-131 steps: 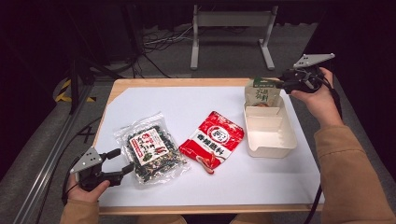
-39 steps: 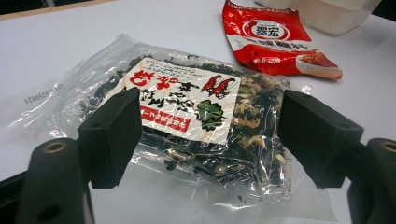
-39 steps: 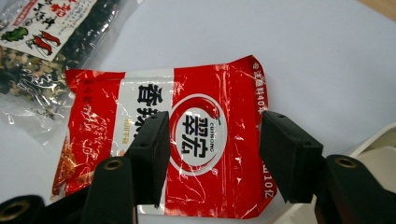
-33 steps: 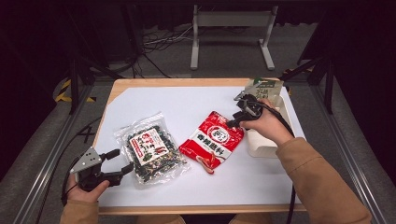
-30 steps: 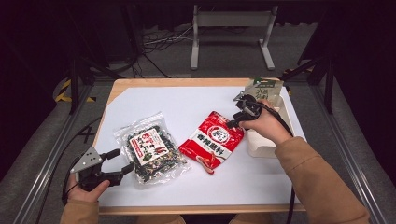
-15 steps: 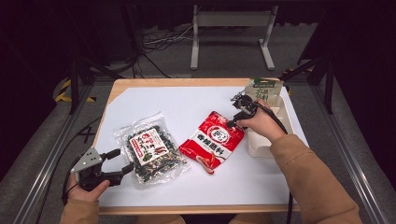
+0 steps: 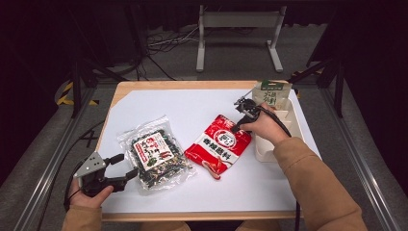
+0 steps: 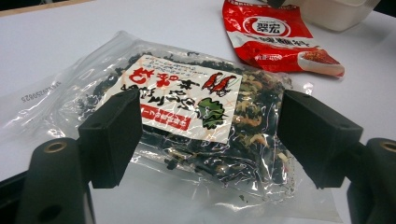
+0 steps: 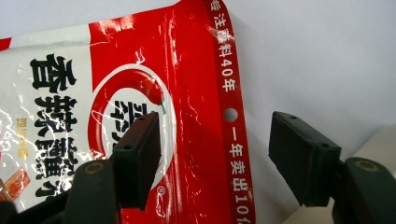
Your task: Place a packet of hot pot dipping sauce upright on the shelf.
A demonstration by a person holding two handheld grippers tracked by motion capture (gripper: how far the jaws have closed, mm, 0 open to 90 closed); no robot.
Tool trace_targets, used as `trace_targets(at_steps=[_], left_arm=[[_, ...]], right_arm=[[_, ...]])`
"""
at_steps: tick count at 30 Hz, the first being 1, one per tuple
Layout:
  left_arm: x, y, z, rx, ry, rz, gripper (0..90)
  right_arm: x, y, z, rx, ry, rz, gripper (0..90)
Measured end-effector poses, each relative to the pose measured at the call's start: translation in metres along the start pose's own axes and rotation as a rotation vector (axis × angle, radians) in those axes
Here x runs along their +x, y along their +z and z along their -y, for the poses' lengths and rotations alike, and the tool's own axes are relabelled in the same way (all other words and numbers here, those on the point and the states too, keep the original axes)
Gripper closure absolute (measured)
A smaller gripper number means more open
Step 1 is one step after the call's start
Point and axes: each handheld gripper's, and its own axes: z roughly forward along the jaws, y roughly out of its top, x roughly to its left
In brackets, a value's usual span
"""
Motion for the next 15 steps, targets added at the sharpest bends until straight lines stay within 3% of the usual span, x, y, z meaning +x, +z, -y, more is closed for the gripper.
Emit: trace_targets(at_steps=[10,15], left_arm=[[-0.0001,0.0,0.0001,-0.001,0.001,-0.001,23.1],[0.0002,0.0002,0.0004,0.0,0.0,-0.003,23.2]], right_arm=[[0.0016,0.0076,-0.0022,0.018,0.002,-0.004,32.1],[-0.0001,0.0092,-0.0009,0.032,0.014,-0.028,31.3]])
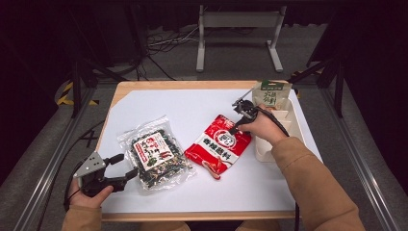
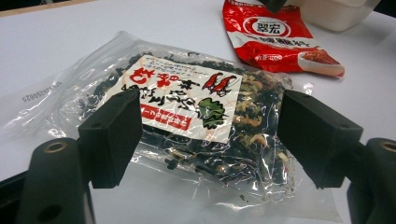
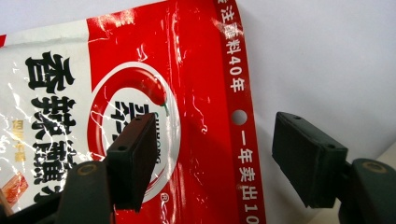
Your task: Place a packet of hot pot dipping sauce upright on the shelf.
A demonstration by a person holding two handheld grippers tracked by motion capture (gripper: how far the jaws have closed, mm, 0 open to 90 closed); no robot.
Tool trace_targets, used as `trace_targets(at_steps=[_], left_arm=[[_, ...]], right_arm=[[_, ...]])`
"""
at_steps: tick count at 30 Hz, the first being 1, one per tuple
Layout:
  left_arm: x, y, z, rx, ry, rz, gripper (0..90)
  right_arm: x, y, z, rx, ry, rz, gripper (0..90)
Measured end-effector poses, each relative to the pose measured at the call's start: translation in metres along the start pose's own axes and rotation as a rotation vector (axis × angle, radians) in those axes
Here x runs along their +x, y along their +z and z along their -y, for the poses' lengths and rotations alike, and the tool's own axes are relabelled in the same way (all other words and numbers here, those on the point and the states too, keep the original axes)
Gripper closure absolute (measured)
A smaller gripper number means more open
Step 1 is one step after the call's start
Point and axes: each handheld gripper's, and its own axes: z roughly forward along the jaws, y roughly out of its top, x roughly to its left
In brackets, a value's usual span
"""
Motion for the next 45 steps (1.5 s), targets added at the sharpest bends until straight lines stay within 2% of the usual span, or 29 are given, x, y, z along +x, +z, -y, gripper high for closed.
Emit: trace_targets(at_steps=[4,9,14,17,18,20,23,27,28,33,35,40,45], left_arm=[[0.0,0.0,0.0,0.001,0.002,0.0,23.3],[0.0,0.0,0.0,0.0,0.001,0.0,23.3],[0.0,0.0,0.0,0.003,0.0,0.0,23.3],[0.0,0.0,0.0,0.004,-0.005,0.002,23.2],[0.0,0.001,0.0,-0.001,-0.001,0.001,23.3],[0.0,0.001,0.0,0.001,-0.003,0.001,23.3],[0.0,0.001,-0.001,0.003,0.003,0.0,23.3],[0.0,0.001,0.0,0.002,0.002,0.002,23.2],[0.0,0.001,0.0,0.003,0.002,0.001,23.3],[0.0,0.001,0.0,0.001,-0.001,0.003,23.2],[0.0,0.001,0.0,0.001,-0.004,0.004,23.2],[0.0,0.001,-0.001,0.0,0.003,0.002,23.2],[0.0,0.001,0.0,0.001,-0.002,0.004,23.2]], right_arm=[[0.0,0.001,0.001,0.013,0.006,-0.008,31.6],[0.0,0.0,0.003,0.024,0.02,-0.043,34.0],[0.002,-0.007,0.004,-0.001,0.024,-0.055,36.4],[0.005,-0.015,0.005,-0.016,0.007,-0.077,40.7],[0.007,-0.019,0.006,-0.025,0.005,-0.099,44.1],[0.008,-0.02,0.006,-0.026,0.007,-0.104,45.6],[0.01,-0.024,0.006,-0.025,0.004,-0.144,49.6],[0.013,-0.024,0.007,-0.022,-0.003,-0.176,51.1],[0.014,-0.023,0.007,-0.017,0.003,-0.2,52.8],[0.012,-0.018,0.009,-0.005,0.003,-0.22,52.6],[0.011,-0.017,0.01,0.0,0.015,-0.281,56.1],[0.017,-0.014,0.01,0.018,0.006,-0.295,58.4],[0.02,-0.007,0.01,0.044,-0.014,-0.282,64.8]])
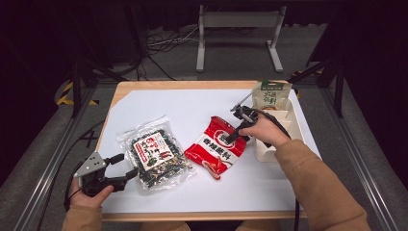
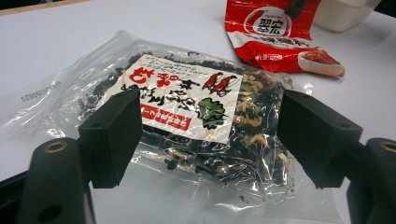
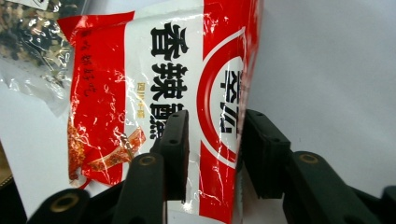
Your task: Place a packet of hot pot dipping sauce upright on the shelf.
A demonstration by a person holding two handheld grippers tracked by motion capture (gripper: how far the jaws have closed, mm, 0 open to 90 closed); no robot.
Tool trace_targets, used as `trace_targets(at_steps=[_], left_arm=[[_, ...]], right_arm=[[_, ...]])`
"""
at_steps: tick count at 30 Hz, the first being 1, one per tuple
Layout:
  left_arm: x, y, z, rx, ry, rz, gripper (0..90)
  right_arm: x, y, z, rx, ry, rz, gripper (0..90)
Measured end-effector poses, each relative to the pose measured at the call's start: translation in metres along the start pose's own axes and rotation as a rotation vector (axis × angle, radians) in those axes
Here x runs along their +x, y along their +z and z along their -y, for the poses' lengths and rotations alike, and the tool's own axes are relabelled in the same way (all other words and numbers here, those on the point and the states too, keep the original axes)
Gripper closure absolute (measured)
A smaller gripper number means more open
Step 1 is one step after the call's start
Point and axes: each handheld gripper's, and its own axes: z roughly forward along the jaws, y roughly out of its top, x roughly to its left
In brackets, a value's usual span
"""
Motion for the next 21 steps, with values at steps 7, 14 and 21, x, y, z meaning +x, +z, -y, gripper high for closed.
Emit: trace_targets(at_steps=[7,14,21], left_arm=[[0.001,0.0,0.0,0.0,0.0,-0.001,23.2],[0.0,0.0,0.0,-0.001,0.001,0.001,23.3],[0.0,-0.001,0.0,-0.005,0.005,-0.002,23.4]], right_arm=[[-0.001,0.004,-0.001,0.034,-0.009,0.025,83.6],[-0.002,0.0,0.0,0.032,-0.009,0.04,88.7],[0.002,-0.01,0.0,0.015,0.004,0.037,89.0]])
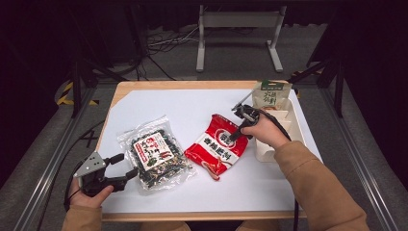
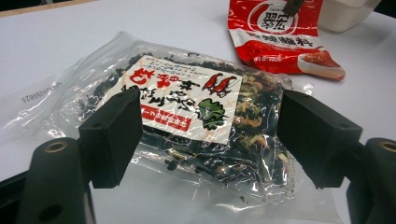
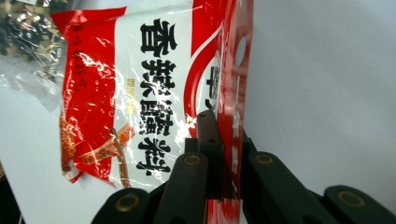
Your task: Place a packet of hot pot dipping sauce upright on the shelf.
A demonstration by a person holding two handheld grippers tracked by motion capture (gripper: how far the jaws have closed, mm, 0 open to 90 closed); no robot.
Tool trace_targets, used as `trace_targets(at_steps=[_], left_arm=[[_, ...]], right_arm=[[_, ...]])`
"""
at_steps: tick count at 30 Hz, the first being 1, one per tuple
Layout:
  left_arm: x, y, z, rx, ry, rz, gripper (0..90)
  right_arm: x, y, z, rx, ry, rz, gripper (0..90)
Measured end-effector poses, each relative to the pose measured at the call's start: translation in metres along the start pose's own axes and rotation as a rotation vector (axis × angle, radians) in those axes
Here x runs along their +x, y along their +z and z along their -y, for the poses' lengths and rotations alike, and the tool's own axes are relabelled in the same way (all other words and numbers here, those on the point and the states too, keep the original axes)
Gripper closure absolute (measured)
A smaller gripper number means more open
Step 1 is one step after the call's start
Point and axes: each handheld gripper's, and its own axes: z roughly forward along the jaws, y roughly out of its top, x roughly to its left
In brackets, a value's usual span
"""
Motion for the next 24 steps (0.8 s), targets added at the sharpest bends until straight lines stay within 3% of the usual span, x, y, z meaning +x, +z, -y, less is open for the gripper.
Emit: trace_targets(at_steps=[10,18,24], left_arm=[[0.0,0.0,0.0,-0.001,-0.002,0.002,23.8],[0.0,0.001,-0.001,-0.001,0.0,0.004,23.8],[0.0,0.001,0.0,0.001,-0.011,0.007,23.8]], right_arm=[[0.016,-0.025,-0.002,-0.058,-0.01,-0.015,89.3],[0.031,-0.047,-0.003,-0.1,-0.069,-0.027,89.4],[0.055,-0.068,-0.004,-0.142,-0.143,-0.025,89.5]])
